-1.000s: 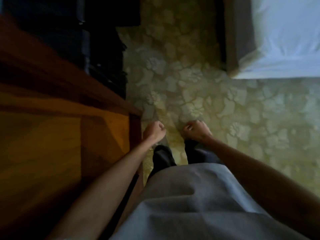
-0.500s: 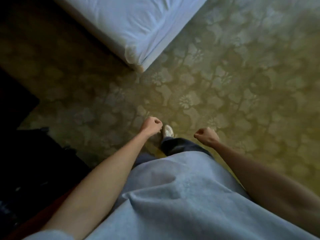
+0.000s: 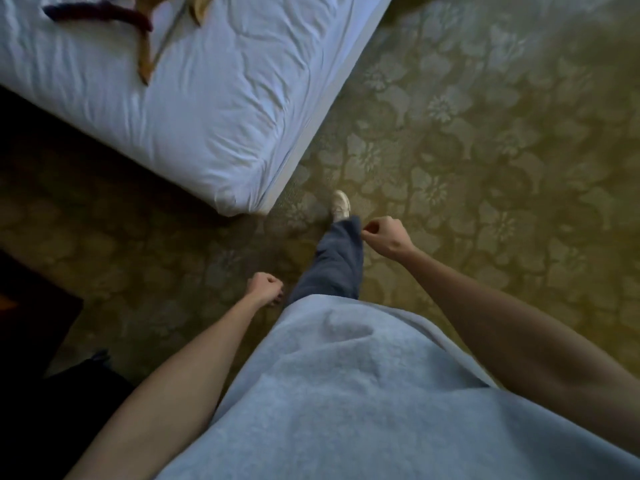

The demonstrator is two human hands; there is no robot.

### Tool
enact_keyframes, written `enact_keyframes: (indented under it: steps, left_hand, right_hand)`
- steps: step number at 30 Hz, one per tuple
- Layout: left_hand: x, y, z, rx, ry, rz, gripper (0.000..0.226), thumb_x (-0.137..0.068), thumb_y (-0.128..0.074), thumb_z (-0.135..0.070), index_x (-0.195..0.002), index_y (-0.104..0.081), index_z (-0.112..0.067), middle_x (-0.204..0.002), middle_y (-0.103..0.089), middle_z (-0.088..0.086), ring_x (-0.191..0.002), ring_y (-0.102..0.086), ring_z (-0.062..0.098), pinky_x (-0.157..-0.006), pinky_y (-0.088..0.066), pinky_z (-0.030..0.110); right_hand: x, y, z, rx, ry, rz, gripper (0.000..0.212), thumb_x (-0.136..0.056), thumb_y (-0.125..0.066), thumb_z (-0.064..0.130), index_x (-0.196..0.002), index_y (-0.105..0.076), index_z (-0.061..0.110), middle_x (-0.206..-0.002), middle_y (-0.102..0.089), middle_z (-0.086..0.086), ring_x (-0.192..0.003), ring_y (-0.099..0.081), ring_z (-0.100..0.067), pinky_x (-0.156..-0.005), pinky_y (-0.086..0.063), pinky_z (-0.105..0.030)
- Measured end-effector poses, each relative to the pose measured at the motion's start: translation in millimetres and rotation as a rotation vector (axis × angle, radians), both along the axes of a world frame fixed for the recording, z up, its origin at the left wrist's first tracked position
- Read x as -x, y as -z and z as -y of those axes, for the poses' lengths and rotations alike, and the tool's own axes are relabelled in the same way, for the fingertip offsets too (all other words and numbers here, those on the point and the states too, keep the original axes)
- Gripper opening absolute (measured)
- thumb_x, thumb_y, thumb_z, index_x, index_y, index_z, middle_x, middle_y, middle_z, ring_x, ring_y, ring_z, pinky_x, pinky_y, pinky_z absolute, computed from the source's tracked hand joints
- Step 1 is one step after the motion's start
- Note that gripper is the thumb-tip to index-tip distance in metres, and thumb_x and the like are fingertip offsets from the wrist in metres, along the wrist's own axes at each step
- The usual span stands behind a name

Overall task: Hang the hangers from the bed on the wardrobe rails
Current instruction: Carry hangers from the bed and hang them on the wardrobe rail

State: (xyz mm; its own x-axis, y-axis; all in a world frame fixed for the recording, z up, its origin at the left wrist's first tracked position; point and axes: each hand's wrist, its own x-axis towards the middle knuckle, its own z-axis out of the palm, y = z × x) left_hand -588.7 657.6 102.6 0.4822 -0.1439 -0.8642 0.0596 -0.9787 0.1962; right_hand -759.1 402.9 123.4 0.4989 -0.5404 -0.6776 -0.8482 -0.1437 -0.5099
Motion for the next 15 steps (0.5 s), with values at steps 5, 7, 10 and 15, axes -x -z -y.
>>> enact_keyframes:
  steps: [5, 7, 10, 15]
  left_hand:
    - [-63, 8, 110, -0.038, -0.071, -0.051, 0.024, -0.098, -0.059, -0.01, -0.075, -0.067, -0.007, -0.083, -0.071, 0.011, -0.06, -0.063, 0.016, -0.052, -0.052, 0.026]
    - [-83, 5, 173, -0.003, -0.035, -0.064, 0.022, -0.096, -0.059, -0.011, -0.079, -0.071, -0.004, -0.078, -0.071, 0.01, -0.061, -0.064, 0.019, -0.058, -0.055, 0.029]
    - [-104, -8, 284, 0.094, 0.057, -0.094, 0.022, -0.098, -0.058, -0.014, -0.083, -0.071, -0.005, -0.071, -0.07, 0.008, -0.057, -0.064, 0.018, -0.053, -0.055, 0.028]
    - [-119, -33, 475, 0.304, 0.258, -0.083, 0.023, -0.097, -0.058, -0.015, -0.081, -0.074, -0.012, -0.077, -0.076, 0.006, -0.061, -0.07, 0.017, -0.055, -0.056, 0.027]
  right_hand:
    - [-47, -5, 111, 0.011, 0.016, -0.071, 0.022, -0.086, -0.063, 0.03, -0.091, -0.078, 0.013, -0.081, -0.074, -0.003, -0.075, -0.069, -0.019, -0.068, -0.056, -0.034]
    - [-49, -10, 150, 0.033, 0.07, -0.113, 0.022, -0.086, -0.063, 0.028, -0.091, -0.079, 0.013, -0.083, -0.075, -0.004, -0.078, -0.069, -0.02, -0.072, -0.056, -0.033]
    - [-37, -20, 209, 0.051, 0.176, -0.166, 0.021, -0.086, -0.062, 0.024, -0.09, -0.078, 0.013, -0.088, -0.075, -0.005, -0.083, -0.068, -0.022, -0.077, -0.055, -0.033]
    - [-10, -28, 294, 0.034, 0.339, -0.298, 0.02, -0.086, -0.06, 0.022, -0.079, -0.073, 0.009, -0.079, -0.072, -0.009, -0.078, -0.064, -0.028, -0.066, -0.045, -0.03]
